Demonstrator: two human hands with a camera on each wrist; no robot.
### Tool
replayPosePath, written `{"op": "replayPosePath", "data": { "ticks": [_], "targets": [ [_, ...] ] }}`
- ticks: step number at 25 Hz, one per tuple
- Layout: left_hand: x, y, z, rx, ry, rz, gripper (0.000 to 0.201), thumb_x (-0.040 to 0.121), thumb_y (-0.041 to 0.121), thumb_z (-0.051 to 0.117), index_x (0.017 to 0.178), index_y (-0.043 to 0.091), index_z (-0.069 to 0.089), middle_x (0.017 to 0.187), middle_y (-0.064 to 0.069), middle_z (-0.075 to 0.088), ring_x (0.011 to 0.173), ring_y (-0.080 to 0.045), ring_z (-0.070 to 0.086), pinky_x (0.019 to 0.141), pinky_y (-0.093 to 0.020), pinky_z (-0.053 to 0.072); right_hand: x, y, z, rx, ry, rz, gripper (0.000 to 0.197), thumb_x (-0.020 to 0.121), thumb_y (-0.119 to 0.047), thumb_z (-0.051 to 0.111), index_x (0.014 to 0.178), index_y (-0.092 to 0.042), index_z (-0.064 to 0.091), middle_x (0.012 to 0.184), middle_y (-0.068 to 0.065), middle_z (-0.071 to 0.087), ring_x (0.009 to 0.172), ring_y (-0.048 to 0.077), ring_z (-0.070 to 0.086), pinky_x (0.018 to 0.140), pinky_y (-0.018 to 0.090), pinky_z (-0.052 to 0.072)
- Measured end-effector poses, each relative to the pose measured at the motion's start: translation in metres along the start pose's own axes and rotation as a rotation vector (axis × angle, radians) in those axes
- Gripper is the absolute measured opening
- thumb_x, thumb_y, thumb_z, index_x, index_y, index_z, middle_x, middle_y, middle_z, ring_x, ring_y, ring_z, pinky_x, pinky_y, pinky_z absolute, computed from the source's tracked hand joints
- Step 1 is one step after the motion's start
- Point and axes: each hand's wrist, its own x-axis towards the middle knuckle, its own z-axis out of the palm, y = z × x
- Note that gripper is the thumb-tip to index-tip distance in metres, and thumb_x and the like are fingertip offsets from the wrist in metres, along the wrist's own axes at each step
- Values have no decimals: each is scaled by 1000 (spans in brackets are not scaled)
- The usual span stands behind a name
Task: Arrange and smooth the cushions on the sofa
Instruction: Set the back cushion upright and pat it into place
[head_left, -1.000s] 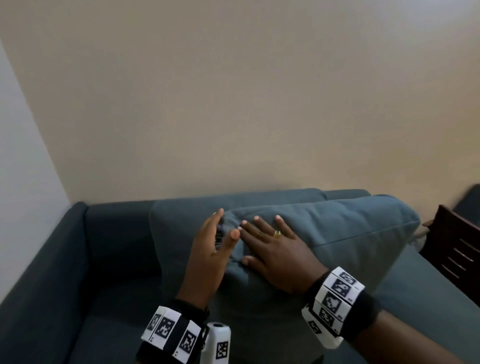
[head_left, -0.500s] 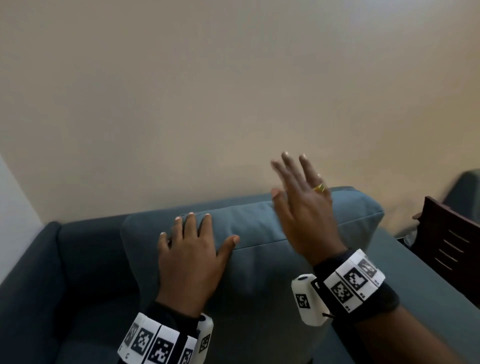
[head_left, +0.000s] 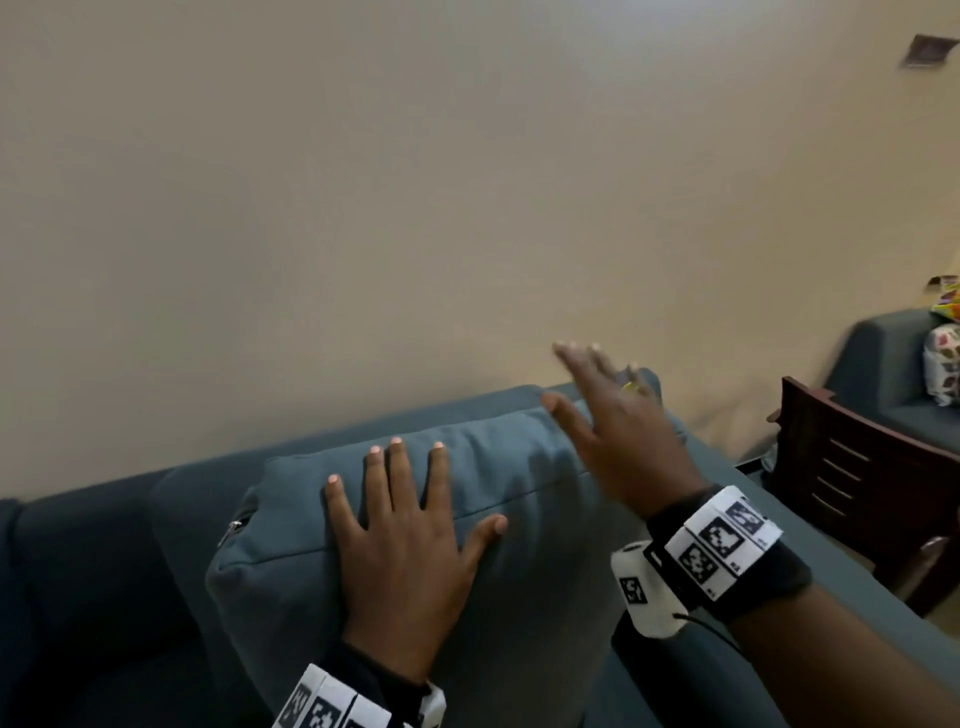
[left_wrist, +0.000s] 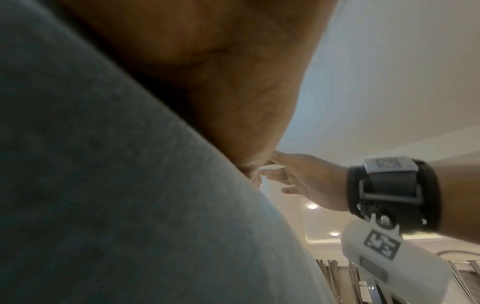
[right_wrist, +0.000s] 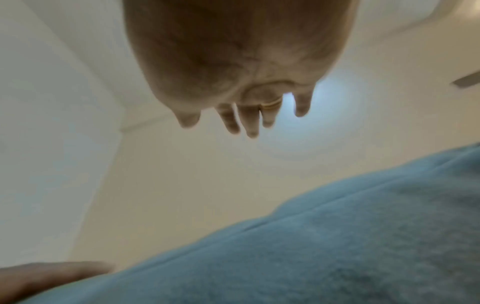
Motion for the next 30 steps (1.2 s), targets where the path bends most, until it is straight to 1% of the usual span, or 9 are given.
{"op": "replayPosePath", "data": {
  "ticks": [5, 7, 9, 12, 16, 20, 23, 27, 30],
  "targets": [
    [-2, 17, 4, -13, 41, 24, 90, 88, 80, 19, 144, 21, 55, 151, -16, 49, 140, -41, 42, 109, -74, 17, -15, 39, 7, -173, -289, 13, 91, 85, -83, -1, 156, -34, 28, 164, -5, 32, 154, 18, 18, 125, 51, 6],
    [0, 19, 6, -5, 67, 24, 88, 88, 79, 24, 146, 19, 53, 152, -15, 48, 142, -40, 40, 111, -74, 16, 0, 56, -21, 109, 97, 141, 75, 94, -73, 21, 150, -28, 44, 152, 1, 50, 146, 21, 37, 121, 50, 25],
    [2, 15, 5, -4, 72, -7, 87, 87, 78, 28, 147, 19, 51, 152, -15, 48, 143, -40, 39, 111, -72, 15, 3, 69, -27, 52, 189, 170, 73, 97, -68, 22, 150, -23, 45, 155, 3, 48, 148, 23, 34, 119, 48, 31],
    [-1, 10, 9, 18, 55, 0, 87, 87, 78, 26, 148, 20, 50, 153, -13, 46, 144, -38, 37, 111, -72, 19, -21, 84, 3, -136, -293, 106, 101, 81, -89, 0, 159, -29, 24, 168, -2, 23, 154, 16, 18, 122, 44, 25],
    [-1, 7, 9, 15, 86, -28, 84, 89, 74, 29, 150, 19, 46, 156, -14, 43, 145, -38, 36, 113, -68, 18, 8, 80, -31, 89, 232, 198, 64, 99, -64, 30, 152, -30, 40, 162, 2, 37, 152, 23, 26, 117, 44, 28],
    [-13, -11, 3, -31, 119, 19, 78, 89, 73, 30, 149, 27, 47, 156, -7, 45, 145, -30, 40, 113, -63, 28, -7, 57, -9, -96, -236, -33, 80, 85, -79, 12, 155, -46, 29, 162, -7, 34, 148, 14, 34, 120, 41, 21],
    [-15, -65, -7, -101, 231, -180, 61, 96, 63, 34, 146, 32, 49, 154, -7, 47, 143, -30, 41, 111, -61, 28, 23, 53, -42, 190, 230, 116, 69, 94, -68, 28, 144, -29, 54, 127, 4, 66, 118, 15, 55, 98, 33, 40],
    [-15, -129, -11, -266, 46, -418, 59, 94, 69, 23, 139, 41, 48, 152, 2, 45, 130, -34, 51, 98, -57, 42, 19, 27, -3, -233, -380, -184, 105, 73, -93, -7, 159, -39, 18, 166, -1, 27, 152, 18, 26, 124, 44, 21],
    [-20, -141, -7, -299, 74, -389, 54, 96, 66, 29, 141, 41, 44, 153, 9, 44, 128, -30, 54, 96, -54, 44, 39, -1, -17, 63, -30, -28, 74, 93, -76, 27, 155, -37, 34, 152, 4, 50, 138, 26, 49, 114, 44, 36]
  ]
}}
